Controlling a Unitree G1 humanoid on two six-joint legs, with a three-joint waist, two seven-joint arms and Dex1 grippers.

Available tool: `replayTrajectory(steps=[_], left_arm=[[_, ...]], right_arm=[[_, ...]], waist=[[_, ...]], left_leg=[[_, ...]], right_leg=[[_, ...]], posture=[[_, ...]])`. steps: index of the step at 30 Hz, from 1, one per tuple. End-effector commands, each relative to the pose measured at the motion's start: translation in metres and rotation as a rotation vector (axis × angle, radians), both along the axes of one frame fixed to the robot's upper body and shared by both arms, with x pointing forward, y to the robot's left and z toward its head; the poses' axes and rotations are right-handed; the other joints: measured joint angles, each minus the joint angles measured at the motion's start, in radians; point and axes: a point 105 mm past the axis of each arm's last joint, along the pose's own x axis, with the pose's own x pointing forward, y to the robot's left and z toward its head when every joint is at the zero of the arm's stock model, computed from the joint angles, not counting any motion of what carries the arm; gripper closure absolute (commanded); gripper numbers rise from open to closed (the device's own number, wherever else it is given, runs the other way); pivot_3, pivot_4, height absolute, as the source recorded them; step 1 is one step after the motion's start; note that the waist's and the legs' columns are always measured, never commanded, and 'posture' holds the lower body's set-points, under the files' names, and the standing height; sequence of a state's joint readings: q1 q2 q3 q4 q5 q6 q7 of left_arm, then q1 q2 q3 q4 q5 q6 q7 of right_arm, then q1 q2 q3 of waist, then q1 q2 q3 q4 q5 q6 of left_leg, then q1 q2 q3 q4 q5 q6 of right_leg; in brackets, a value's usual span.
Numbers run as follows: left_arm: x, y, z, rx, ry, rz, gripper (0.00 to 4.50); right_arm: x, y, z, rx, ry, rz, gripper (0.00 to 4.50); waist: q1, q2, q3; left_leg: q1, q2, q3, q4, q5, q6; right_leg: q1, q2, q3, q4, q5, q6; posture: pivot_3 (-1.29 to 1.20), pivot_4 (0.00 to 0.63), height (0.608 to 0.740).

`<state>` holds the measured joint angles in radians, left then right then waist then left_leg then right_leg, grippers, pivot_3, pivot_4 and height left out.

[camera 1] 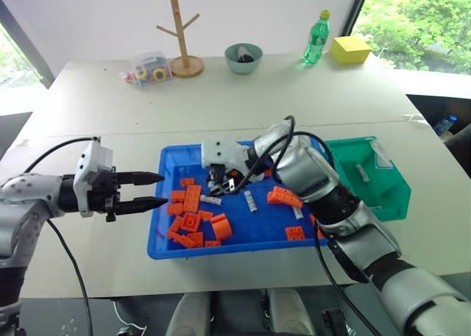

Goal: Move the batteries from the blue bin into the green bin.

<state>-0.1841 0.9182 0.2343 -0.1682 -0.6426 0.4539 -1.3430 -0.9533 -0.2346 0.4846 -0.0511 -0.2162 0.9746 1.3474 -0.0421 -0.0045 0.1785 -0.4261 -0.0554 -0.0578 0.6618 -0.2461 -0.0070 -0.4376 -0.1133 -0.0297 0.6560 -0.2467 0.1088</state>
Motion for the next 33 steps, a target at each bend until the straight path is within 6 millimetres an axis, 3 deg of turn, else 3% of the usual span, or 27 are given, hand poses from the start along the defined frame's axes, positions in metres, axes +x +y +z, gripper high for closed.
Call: replayTrajectory(steps=[1, 8, 11, 15, 23, 33], left_arm=[[0.002, -0.001, 0.008, 0.013, -0.021, -0.026, 1.8], [0.002, -0.002, 0.014, 0.023, -0.02, -0.054, 1.8], [0.002, 0.0, 0.015, 0.025, -0.024, -0.047, 1.86], [0.0, 0.001, 0.015, 0.027, -0.023, -0.04, 1.86], [0.001, 0.004, 0.014, 0.03, -0.025, -0.031, 1.86], [0.003, 0.001, 0.015, 0.027, -0.031, -0.045, 1.86]], right_arm=[[-0.005, 0.004, -0.001, 0.026, 0.029, -0.058, 2.76], [0.007, 0.008, -0.021, 0.033, 0.048, -0.155, 2.76], [0.009, 0.008, -0.028, 0.023, 0.032, -0.163, 1.95], [0.007, 0.008, -0.033, 0.015, 0.059, -0.179, 0.08], [-0.005, 0.009, -0.034, 0.019, 0.112, -0.178, 0.03], [0.016, -0.002, -0.056, -0.002, 0.072, -0.274, 0.03]], waist=[[0.0, 0.0, 0.0], [0.0, 0.0, 0.0], [0.0, 0.0, 0.0], [0.0, 0.0, 0.0], [0.0, 0.0, 0.0], [-0.002, 0.0, 0.0]], left_leg=[[0.0, 0.0, 0.0, 0.0, 0.0, 0.0], [0.0, 0.0, 0.0, 0.0, 0.0, 0.0], [0.0, 0.0, 0.0, 0.0, 0.0, 0.0], [0.0, 0.0, 0.0, 0.0, 0.0, 0.0], [0.0, 0.0, 0.0, 0.0, 0.0, 0.0], [0.0, 0.0, 0.0, 0.0, 0.0, 0.0]], right_leg=[[0.0, 0.0, 0.0, 0.0, 0.0, 0.0], [0.0, -0.001, 0.0, 0.0, 0.0, 0.0], [0.0, -0.001, 0.0, 0.0, 0.0, 0.0], [0.0, 0.0, 0.0, 0.0, 0.0, 0.0], [0.0, 0.0, 0.0, 0.0, 0.0, 0.0], [0.001, 0.0, 0.0, 0.0, 0.0, 0.0]], posture=[[0.0, 0.15, 0.703], [0.0, 0.15, 0.703], [0.0, 0.15, 0.703], [0.0, 0.15, 0.703], [0.0, 0.15, 0.703], [0.0, 0.15, 0.703]])
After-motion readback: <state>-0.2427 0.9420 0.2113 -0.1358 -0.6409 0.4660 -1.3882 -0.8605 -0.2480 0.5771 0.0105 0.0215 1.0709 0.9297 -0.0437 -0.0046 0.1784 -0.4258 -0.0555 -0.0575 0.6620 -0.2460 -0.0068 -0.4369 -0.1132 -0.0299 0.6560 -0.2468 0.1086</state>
